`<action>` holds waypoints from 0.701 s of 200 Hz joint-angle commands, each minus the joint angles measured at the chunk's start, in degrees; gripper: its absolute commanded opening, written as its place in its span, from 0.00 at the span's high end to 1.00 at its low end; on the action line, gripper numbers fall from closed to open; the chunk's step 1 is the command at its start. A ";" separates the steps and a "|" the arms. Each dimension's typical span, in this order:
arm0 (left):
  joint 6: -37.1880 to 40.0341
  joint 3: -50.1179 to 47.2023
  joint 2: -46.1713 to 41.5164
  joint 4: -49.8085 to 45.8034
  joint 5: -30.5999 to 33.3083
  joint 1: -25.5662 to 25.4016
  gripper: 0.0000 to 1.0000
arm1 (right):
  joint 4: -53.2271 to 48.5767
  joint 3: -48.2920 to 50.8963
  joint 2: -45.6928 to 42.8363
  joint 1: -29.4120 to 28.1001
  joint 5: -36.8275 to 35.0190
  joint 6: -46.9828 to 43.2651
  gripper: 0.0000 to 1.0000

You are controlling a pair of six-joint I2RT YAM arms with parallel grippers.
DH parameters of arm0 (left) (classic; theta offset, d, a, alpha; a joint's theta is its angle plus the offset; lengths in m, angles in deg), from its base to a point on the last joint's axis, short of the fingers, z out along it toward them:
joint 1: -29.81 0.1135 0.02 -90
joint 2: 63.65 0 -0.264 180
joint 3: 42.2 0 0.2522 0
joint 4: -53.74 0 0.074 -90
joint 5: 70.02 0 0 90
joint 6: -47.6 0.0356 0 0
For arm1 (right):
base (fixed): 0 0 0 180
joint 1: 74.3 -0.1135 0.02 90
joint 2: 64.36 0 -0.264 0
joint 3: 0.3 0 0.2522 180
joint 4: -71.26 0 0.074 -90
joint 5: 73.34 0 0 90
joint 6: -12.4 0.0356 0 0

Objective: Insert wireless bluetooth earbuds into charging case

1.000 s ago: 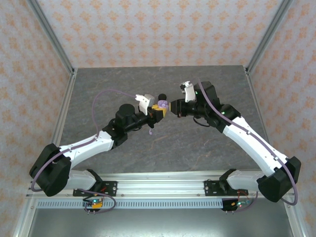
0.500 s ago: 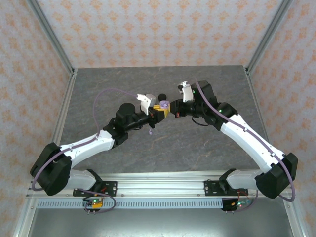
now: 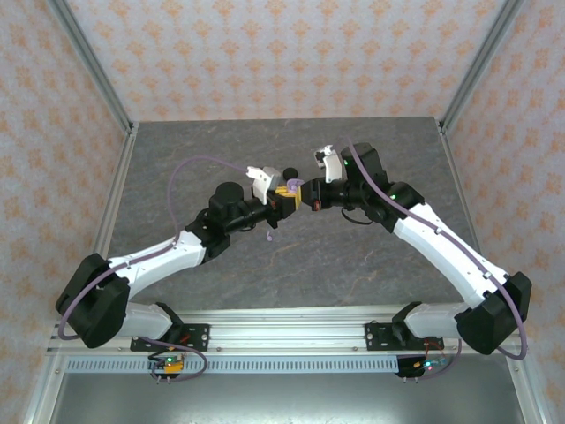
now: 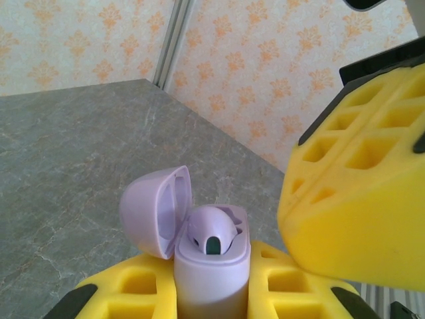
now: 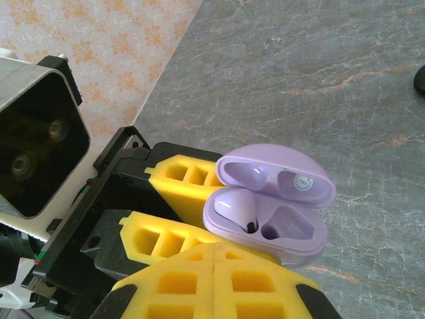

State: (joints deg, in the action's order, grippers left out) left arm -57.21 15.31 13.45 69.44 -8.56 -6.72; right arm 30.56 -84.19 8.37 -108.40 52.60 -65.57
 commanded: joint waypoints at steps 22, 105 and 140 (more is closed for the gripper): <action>2.59 2.55 0.45 -1.94 0.16 -1.19 0.88 | 1.36 -2.09 0.44 -0.48 1.14 -0.87 0.95; 5.43 -0.84 -6.32 -9.18 11.43 -1.17 0.87 | -6.24 -1.95 0.49 -0.04 -23.97 4.82 0.91; 7.69 -1.63 -11.85 -14.72 10.16 -1.17 0.86 | -7.53 -0.65 3.90 0.52 -25.43 6.82 0.89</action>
State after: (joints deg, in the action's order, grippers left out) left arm -52.42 14.57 5.67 58.70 0.93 -7.70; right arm 25.99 -84.43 9.99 -108.27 32.04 -61.19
